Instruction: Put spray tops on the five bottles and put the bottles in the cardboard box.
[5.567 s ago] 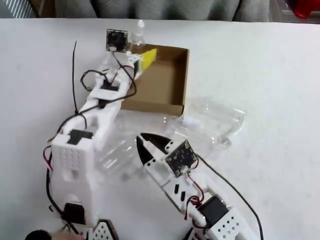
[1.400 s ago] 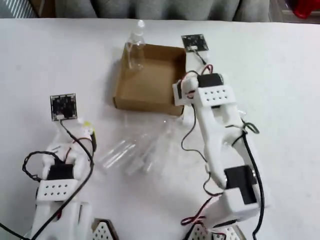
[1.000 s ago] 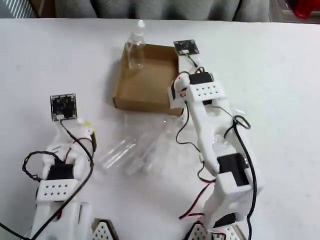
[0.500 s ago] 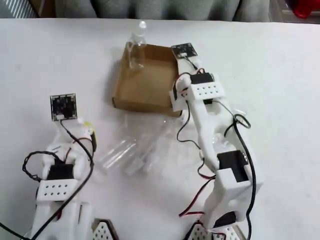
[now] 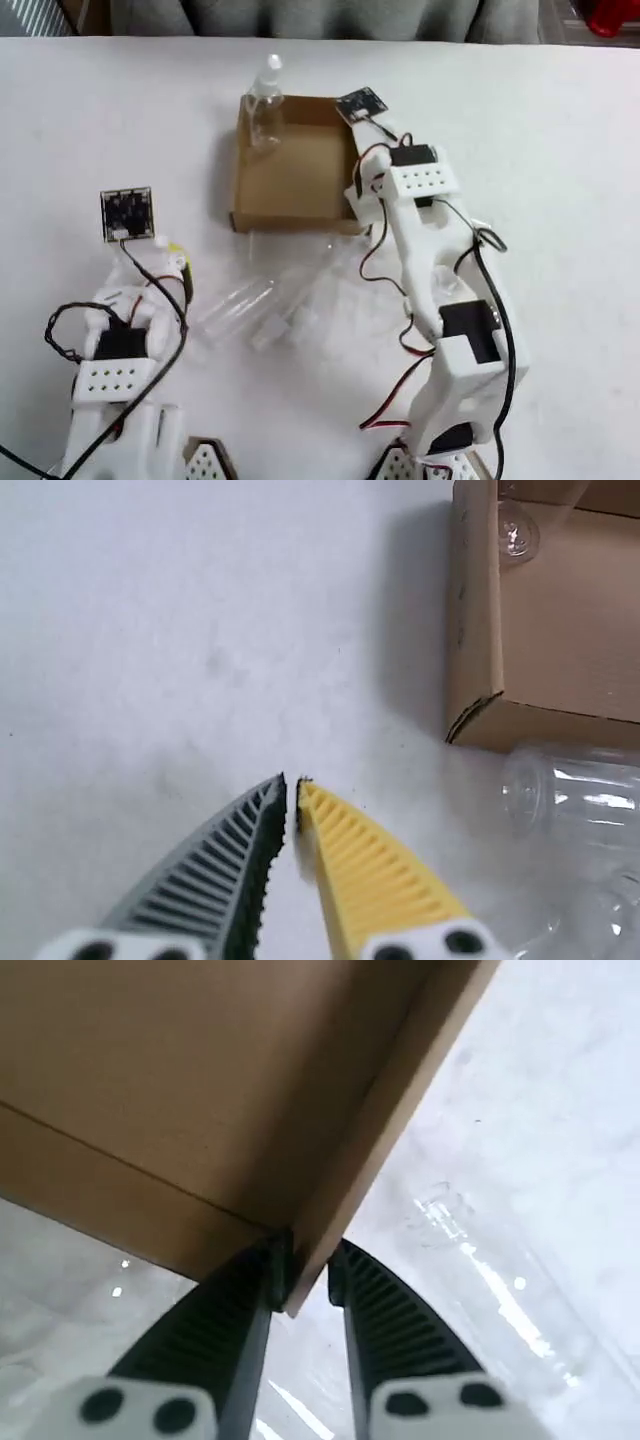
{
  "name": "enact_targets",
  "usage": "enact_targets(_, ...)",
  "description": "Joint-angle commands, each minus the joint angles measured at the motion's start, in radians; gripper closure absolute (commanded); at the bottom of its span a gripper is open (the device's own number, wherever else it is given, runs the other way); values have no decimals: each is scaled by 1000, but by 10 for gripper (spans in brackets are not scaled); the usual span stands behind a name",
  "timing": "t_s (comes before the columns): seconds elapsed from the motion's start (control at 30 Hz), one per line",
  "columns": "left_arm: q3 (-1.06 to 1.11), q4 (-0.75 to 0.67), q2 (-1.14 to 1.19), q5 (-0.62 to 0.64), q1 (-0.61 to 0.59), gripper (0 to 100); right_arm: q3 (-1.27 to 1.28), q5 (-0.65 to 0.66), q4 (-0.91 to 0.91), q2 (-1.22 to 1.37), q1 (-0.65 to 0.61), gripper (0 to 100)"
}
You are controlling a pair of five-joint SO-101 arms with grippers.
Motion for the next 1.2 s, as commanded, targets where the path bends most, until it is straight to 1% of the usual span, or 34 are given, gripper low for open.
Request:
enact_targets(0.0, -8, -32, -24, 2, -2, 978, -52, 18, 38, -19, 16, 971)
enact_targets(0.17, -8, -32, -22, 2, -2, 978, -63, 91, 39, -18, 12, 970)
enact_targets(0.3, -8, -32, -22, 2, -2, 977, -68, 100, 50, -19, 2, 961)
enact_targets(0.37, -8, -32, -22, 2, -2, 977, -68, 95, 50, -19, -7, 920)
enact_targets(0.47, -8, -34, -22, 2, -2, 977, -92, 94, 65, -19, -30, 827)
enact_targets(0.6, -8, -34, -22, 0, -2, 977, -167, 94, 150, -19, -47, 740)
enact_targets(0.83, -8, -34, -22, 0, -2, 976, -345, 91, 381, -19, -61, 734)
enact_targets(0.9, -8, -34, -22, -23, -2, 976, -391, 68, 453, -19, -61, 757)
enact_targets(1.03, -8, -34, -22, -95, -2, 976, -465, -14, 535, -19, -53, 901)
enact_targets(1.1, -8, -31, -22, -104, -2, 976, -474, -18, 553, -19, -51, 961)
enact_targets(1.17, -8, -29, -22, -104, -2, 976, -474, -21, 575, -19, -51, 985)
